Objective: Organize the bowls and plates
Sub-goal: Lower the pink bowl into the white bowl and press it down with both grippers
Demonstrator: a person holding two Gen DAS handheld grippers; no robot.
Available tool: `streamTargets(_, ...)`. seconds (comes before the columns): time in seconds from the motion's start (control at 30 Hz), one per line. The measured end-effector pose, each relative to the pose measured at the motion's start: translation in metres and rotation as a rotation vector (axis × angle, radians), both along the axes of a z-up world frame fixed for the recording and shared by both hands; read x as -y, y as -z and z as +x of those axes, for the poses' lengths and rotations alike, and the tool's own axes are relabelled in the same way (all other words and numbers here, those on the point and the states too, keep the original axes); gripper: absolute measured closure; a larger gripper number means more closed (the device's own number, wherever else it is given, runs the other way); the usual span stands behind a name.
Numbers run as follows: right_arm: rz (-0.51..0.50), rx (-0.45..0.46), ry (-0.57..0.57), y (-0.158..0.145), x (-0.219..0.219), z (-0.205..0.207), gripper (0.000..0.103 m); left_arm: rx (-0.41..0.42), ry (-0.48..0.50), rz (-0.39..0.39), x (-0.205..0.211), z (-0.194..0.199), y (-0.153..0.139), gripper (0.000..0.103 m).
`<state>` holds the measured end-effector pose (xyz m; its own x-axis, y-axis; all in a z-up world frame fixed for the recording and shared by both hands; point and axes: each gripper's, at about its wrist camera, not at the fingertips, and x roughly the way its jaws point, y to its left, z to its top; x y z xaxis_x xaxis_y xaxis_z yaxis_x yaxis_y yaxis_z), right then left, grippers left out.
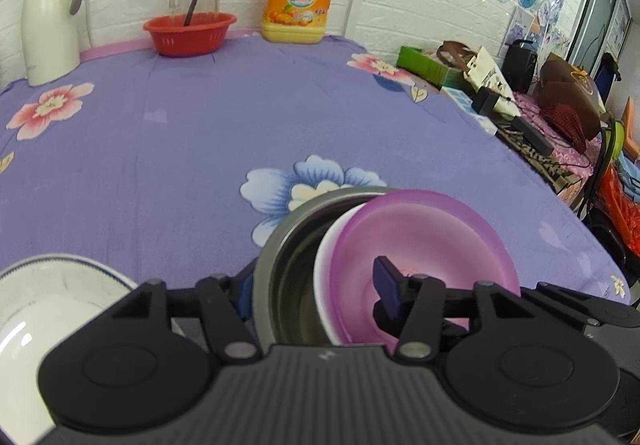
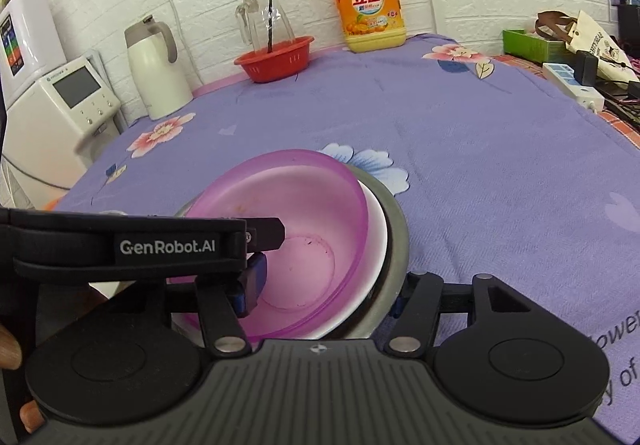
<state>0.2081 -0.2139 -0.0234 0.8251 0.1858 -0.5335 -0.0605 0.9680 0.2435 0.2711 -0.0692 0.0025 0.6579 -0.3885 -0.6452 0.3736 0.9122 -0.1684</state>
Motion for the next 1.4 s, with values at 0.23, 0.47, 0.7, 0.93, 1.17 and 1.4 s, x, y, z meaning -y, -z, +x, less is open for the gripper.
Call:
streamTargets(0.23, -0.027, 0.052, -0.073, -0.022, -0.029, 0.001, 0.006, 0.045, -0.071, -0.026, -0.038, -0.009, -0.024, 0.048)
streamTargets(0.47, -0.004, 0.065, -0.247, -0.027, -0.095, 0.010, 0.006, 0.067, -0.243, 0.006, -0.112, -0.031, -0.033, 0.048)
streamTargets(0.7, -0.018, 0.014, -0.360, -0.018, -0.144, 0.014, 0.005, 0.026, -0.351, 0.009, -0.166, -0.046, -0.018, 0.049)
streamTargets(0.93, -0.056, 0.001, -0.355, -0.011, -0.154, 0.014, 0.000, 0.009, -0.334, -0.057, -0.178, -0.049, -0.005, 0.049)
streamTargets(1.17, -0.061, 0.021, -0.359, -0.012, -0.159, 0.015, 0.000, 0.100, -0.336, -0.054, -0.178, -0.058, -0.012, 0.035)
streamTargets(1.4, -0.097, 0.033, -0.354, -0.011, -0.167, 0.012, 0.000, 0.111, -0.374, -0.101, -0.191, -0.056, -0.018, 0.034)
